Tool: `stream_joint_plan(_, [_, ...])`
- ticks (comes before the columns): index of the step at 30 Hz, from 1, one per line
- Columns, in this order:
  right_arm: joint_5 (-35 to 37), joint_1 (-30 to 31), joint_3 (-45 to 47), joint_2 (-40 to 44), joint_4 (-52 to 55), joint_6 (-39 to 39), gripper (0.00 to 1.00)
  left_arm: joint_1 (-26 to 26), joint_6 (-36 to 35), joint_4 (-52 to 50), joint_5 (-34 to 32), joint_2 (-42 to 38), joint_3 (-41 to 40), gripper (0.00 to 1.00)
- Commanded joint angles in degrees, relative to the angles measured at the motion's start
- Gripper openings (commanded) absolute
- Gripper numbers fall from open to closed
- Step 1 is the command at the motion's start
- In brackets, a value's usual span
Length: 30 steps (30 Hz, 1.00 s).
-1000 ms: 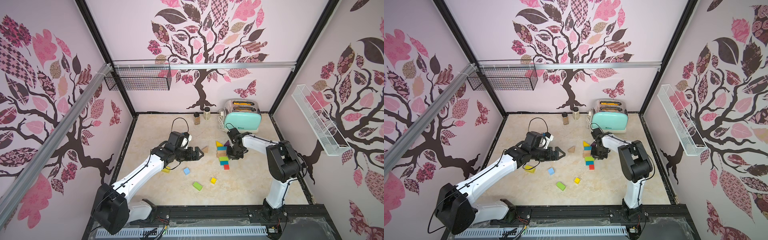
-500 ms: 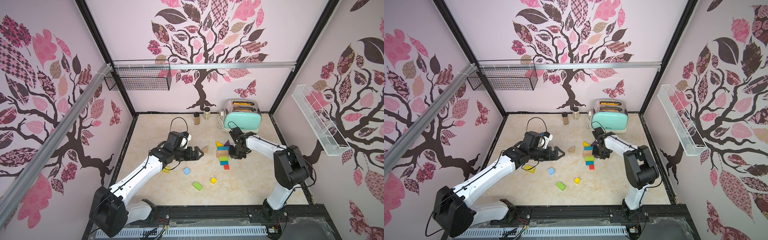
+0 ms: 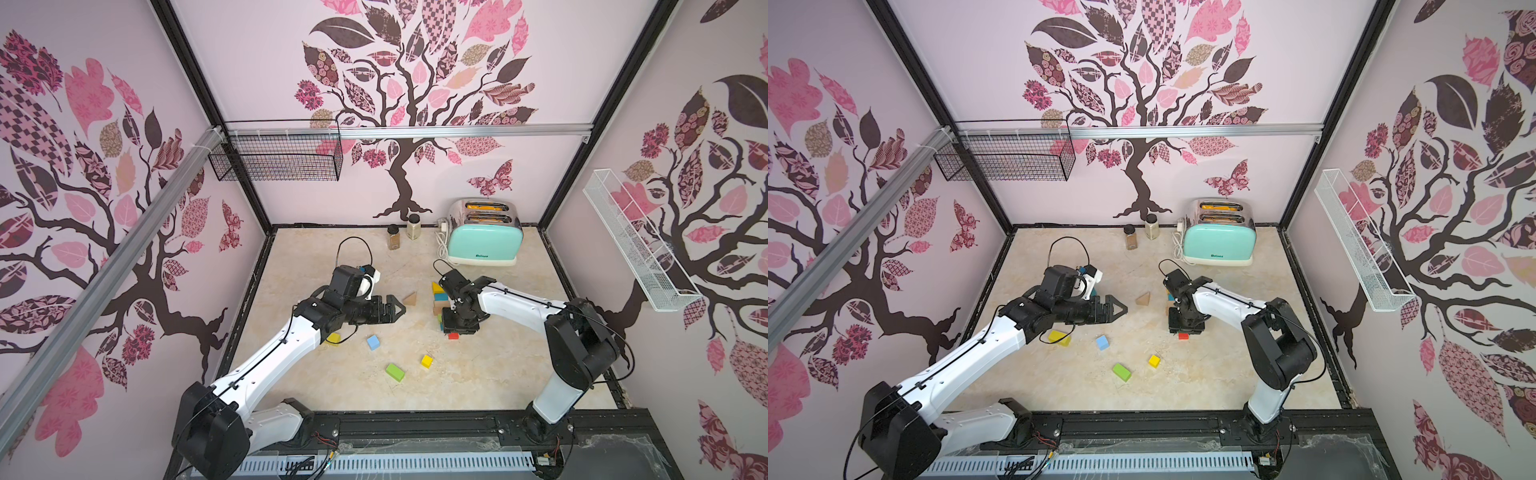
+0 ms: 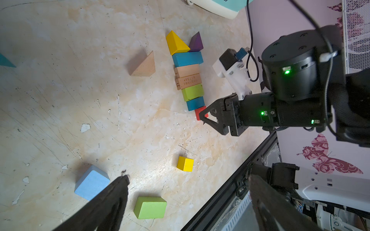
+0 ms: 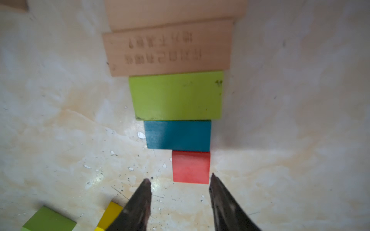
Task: Assemble a carrot with building blocks
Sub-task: Adjust the building block at the center of the board.
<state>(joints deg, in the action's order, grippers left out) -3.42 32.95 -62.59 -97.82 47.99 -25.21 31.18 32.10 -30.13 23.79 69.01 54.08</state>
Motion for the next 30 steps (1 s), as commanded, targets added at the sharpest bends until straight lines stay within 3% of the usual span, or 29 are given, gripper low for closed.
stream_joint_plan(1, [0.70,0.39,1.09,0.05,-0.37,-1.24,0.56,0.29,0.68,0.01,-0.18,-1.40,-1.01,0.98])
stream_joint_plan(7, [1.92,0.53,1.98,-1.47,-3.04,-1.42,0.55,0.55,0.69,-0.30,-0.37,-1.86,-1.06,0.98])
stream_joint_plan(20, [1.58,1.67,1.16,-3.73,-4.31,-1.52,0.34,0.87,0.77,-0.20,-0.81,-1.98,-1.26,0.98])
stream_joint_plan(30, [2.57,4.09,-0.60,-4.42,-2.55,-1.86,0.31,1.05,0.87,0.12,-0.94,-1.77,-1.27,0.98])
